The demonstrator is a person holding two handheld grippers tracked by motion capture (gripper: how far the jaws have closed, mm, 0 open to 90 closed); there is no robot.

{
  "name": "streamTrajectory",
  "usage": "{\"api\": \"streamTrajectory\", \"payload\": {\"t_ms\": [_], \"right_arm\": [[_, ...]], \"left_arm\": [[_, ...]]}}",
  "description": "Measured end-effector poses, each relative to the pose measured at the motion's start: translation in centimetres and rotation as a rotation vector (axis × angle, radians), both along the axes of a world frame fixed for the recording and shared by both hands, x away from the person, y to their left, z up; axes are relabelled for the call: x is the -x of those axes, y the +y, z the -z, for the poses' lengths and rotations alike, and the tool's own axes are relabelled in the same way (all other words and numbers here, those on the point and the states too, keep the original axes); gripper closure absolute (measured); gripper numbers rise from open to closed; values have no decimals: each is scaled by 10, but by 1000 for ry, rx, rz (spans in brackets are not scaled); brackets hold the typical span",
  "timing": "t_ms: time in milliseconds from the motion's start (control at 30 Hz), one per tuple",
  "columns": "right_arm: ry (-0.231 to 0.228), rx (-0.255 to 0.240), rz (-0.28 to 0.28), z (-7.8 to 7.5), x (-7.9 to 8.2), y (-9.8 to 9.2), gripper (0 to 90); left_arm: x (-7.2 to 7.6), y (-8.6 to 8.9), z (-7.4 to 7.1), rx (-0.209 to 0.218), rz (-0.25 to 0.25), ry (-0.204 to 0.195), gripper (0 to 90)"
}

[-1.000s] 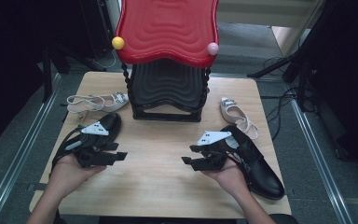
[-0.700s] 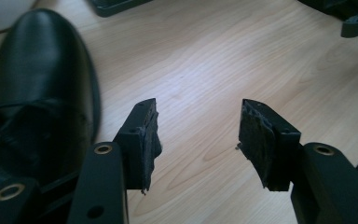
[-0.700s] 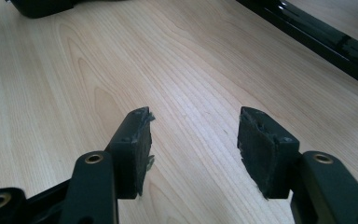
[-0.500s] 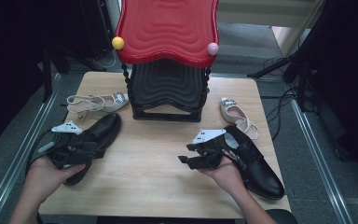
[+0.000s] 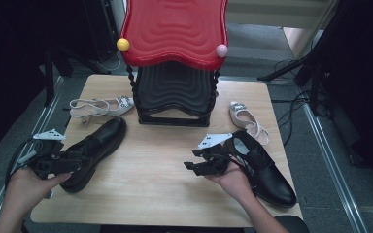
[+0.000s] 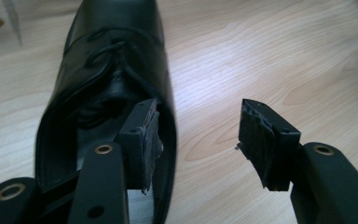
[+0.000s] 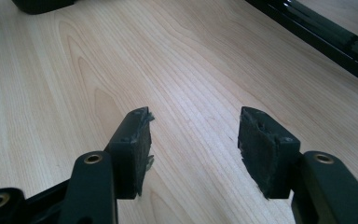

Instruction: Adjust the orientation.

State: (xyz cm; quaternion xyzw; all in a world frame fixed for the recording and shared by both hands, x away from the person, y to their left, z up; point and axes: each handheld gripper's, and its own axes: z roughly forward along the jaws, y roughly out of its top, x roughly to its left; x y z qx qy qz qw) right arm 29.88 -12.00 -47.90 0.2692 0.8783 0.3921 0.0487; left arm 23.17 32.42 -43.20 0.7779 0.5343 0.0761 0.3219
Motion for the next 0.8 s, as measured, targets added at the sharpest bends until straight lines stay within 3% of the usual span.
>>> {"api": "streamTrajectory", "payload": {"t_ms": [233,500,600,667,800], "right_arm": [[1,5,0,1,1,1,453],[1,17,-3,2,1,3,453],[-2,22,0,3,1,3,453],[-1,22,1,4,2,3,453],[-1,22,7,4,2,2,453]], "left_arm": [[-5,6,13,10,-15,21,459],[-27,-6,30,-40,-55,27,479],[-34,-8,35,-48,-58,36,513],[-37,-11,36,-64,-56,21,550],[-43,-14,41,-74,-52,41,623]]}}
